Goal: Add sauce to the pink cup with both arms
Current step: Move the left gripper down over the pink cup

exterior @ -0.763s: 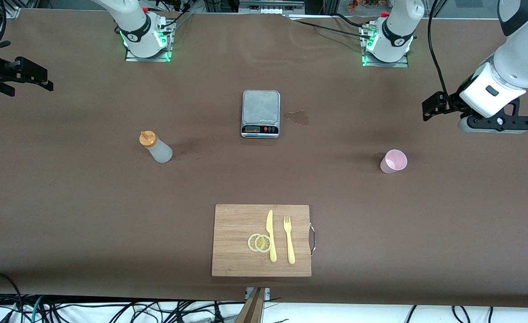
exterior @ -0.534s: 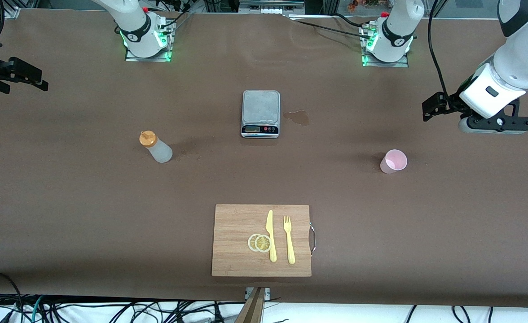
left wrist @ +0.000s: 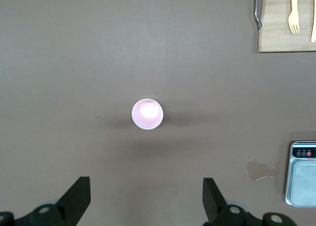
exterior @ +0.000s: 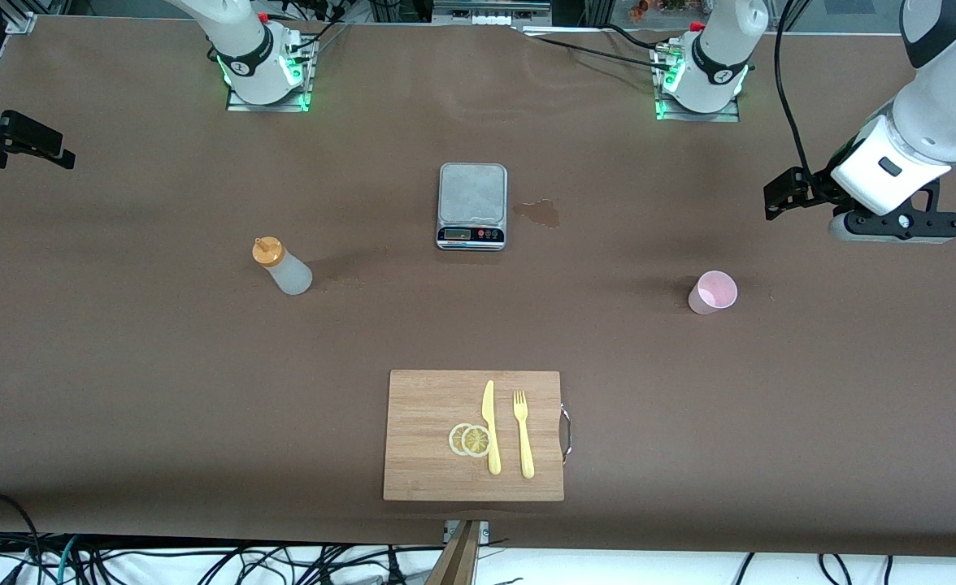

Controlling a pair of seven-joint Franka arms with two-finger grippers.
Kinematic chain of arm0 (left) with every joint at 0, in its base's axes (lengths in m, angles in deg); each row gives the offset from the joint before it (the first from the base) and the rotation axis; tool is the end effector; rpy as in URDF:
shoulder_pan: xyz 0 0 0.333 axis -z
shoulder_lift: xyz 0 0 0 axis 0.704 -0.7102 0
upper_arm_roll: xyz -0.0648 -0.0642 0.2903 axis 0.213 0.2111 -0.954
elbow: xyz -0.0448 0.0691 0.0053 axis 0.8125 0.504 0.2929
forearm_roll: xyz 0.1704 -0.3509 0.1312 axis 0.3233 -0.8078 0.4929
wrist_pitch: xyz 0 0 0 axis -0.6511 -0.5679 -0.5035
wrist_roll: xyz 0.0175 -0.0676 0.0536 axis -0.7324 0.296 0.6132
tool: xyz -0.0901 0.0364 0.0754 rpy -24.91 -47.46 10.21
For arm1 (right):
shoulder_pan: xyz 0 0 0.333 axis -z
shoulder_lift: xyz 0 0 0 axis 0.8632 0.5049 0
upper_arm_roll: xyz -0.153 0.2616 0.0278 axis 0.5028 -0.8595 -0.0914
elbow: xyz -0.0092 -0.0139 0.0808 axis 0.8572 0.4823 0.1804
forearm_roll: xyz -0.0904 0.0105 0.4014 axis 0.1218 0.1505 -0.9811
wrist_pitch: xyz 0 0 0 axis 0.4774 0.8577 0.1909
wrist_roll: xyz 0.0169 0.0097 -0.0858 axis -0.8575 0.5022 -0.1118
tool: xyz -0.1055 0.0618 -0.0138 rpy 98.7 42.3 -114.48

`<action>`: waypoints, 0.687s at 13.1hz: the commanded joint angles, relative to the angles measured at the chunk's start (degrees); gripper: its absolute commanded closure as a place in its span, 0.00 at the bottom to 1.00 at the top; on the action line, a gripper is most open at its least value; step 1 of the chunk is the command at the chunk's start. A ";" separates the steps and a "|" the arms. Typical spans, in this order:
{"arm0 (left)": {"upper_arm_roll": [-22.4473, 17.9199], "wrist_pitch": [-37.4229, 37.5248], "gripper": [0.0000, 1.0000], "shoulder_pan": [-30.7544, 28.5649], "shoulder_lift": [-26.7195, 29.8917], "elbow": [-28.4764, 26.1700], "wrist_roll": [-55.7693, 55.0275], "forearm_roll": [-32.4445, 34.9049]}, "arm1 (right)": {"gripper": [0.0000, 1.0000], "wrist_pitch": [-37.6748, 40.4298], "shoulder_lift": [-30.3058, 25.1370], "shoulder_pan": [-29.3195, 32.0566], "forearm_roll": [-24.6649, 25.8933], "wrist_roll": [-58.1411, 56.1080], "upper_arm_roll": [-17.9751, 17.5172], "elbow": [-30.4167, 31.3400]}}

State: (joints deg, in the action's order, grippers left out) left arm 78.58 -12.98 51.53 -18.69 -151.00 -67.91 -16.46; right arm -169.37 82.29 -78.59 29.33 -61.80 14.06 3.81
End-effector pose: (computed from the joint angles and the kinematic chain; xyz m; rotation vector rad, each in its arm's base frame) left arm 0.5729 -0.0792 0.5382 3.1351 -0.0129 -0.1151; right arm 0.5455 -0.0539 0.5887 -3.0815 0.0558 0.1642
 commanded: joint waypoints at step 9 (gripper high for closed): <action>-0.15 0.51 0.00 -0.18 -0.34 -1.23 1.90 1.21 | 0.00 -3.18 1.85 12.32 2.97 -4.73 -13.15 -0.11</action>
State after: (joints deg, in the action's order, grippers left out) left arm 78.55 -12.76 51.48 -18.89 -151.71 -67.83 -16.46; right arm -172.30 84.10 -68.86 31.49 -64.12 2.34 3.84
